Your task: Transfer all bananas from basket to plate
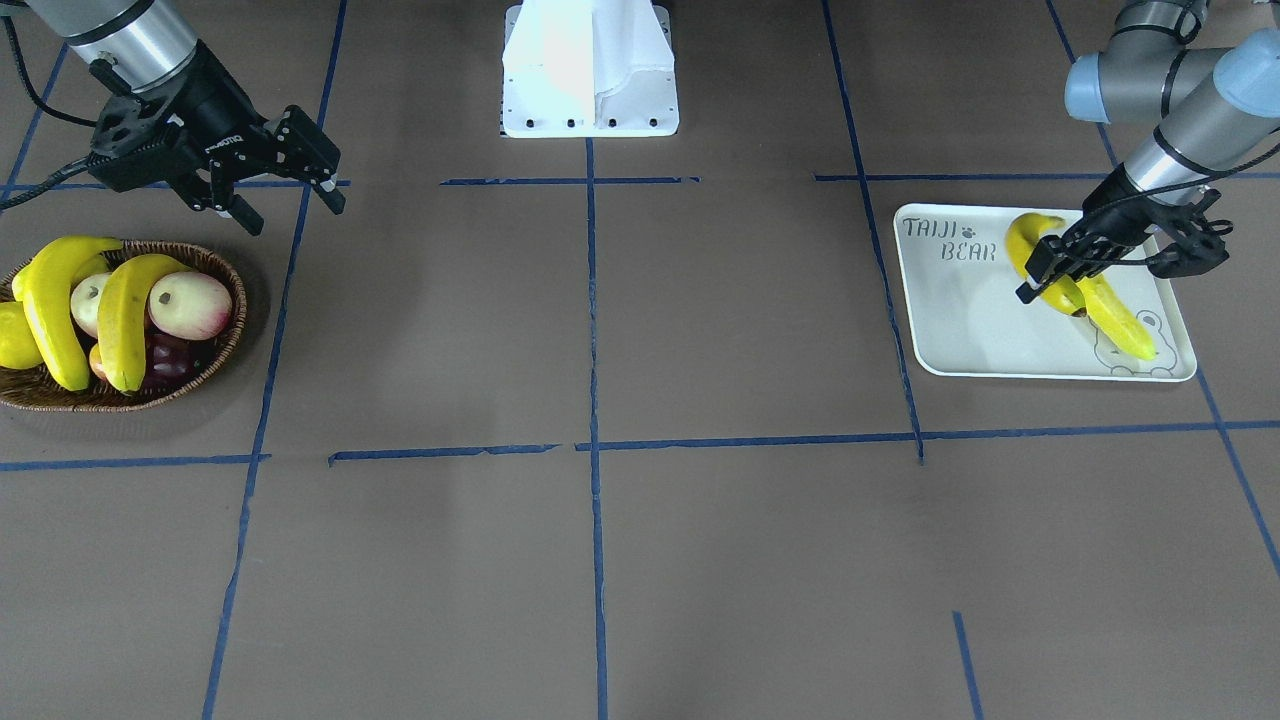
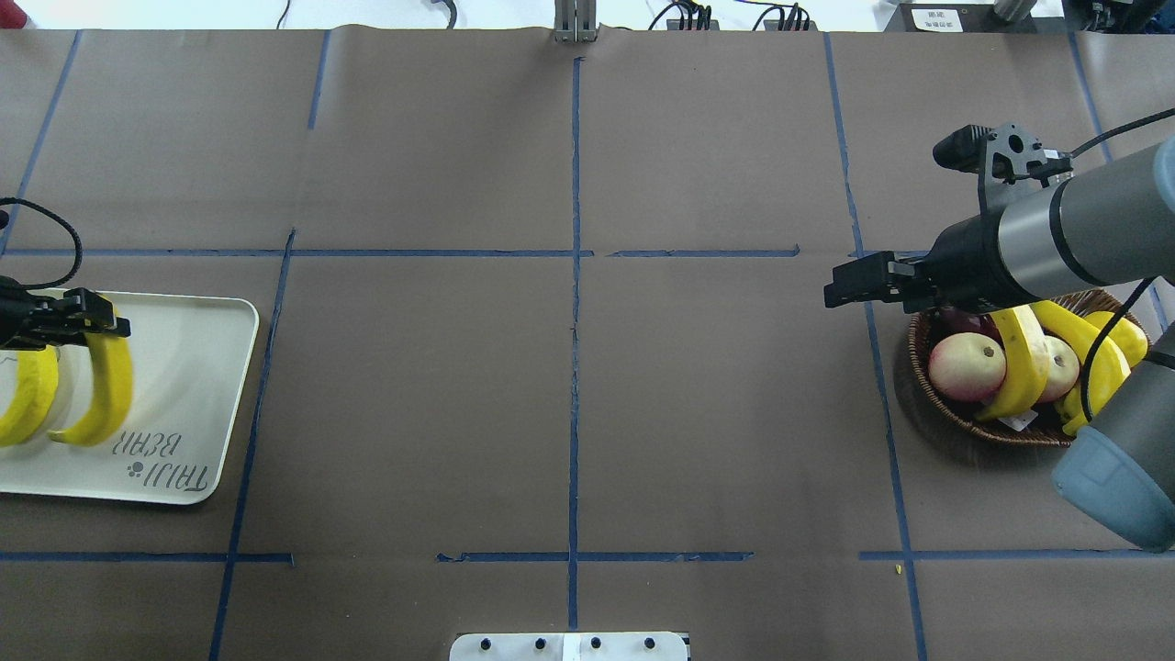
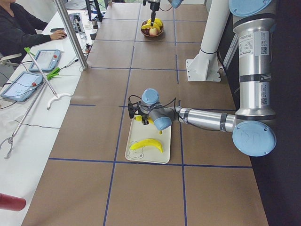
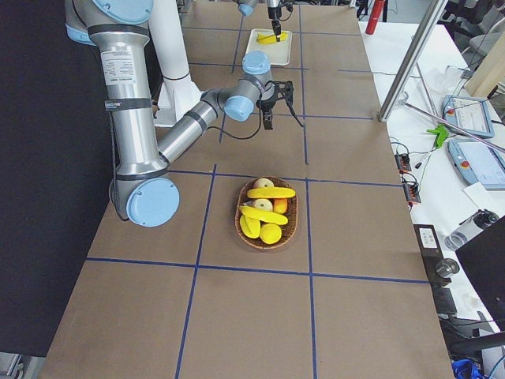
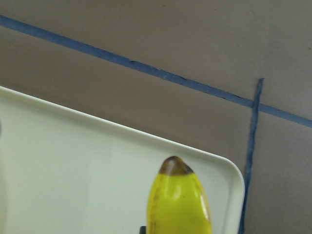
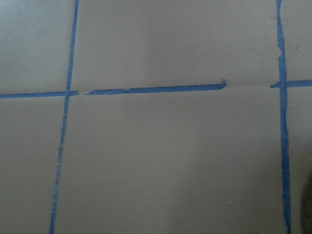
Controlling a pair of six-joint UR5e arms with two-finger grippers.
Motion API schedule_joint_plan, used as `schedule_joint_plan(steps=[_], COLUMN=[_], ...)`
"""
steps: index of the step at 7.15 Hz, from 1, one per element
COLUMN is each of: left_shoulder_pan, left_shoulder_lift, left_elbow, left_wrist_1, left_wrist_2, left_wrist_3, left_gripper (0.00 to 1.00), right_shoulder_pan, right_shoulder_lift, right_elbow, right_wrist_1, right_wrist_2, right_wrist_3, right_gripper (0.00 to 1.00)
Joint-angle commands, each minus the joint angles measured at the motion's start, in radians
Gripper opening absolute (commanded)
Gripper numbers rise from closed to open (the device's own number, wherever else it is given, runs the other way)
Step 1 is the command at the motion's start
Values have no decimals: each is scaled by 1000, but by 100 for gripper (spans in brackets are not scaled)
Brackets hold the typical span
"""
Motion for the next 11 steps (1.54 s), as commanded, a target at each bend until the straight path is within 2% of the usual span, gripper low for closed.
schedule_joint_plan(steps=[1, 3, 5, 6, 7, 8, 9, 11], left_shoulder_pan=[-2, -11, -129, -138, -138, -138, -137, -137], left_shoulder_lift=[10, 7, -8, -16, -34, -34, -37, -39], left_elbow=[11, 6, 5, 2, 11, 11, 11, 12], left_wrist_1=[5, 5, 7, 7, 8, 8, 8, 8], left_wrist_2=[6, -36, -201, -211, -206, -206, -206, -205], left_wrist_3=[11, 11, 11, 9, 9, 11, 11, 11], left_gripper=[100, 100, 100, 100, 100, 100, 100, 100], right_shoulder_pan=[26, 64, 125, 128, 127, 122, 110, 112], right_shoulder_lift=[-51, -156, -279, -318, -320, -312, -265, -252], right_elbow=[-4, -1, -1, -5, -25, -83, -138, -182], right_wrist_1=[-2, 4, 18, 16, 15, 18, 18, 16], right_wrist_2=[2, 2, 2, 2, -1, -3, -3, 5], right_wrist_3=[-42, -166, -361, -387, -357, -322, -325, -331], right_gripper=[100, 100, 100, 100, 100, 100, 100, 100])
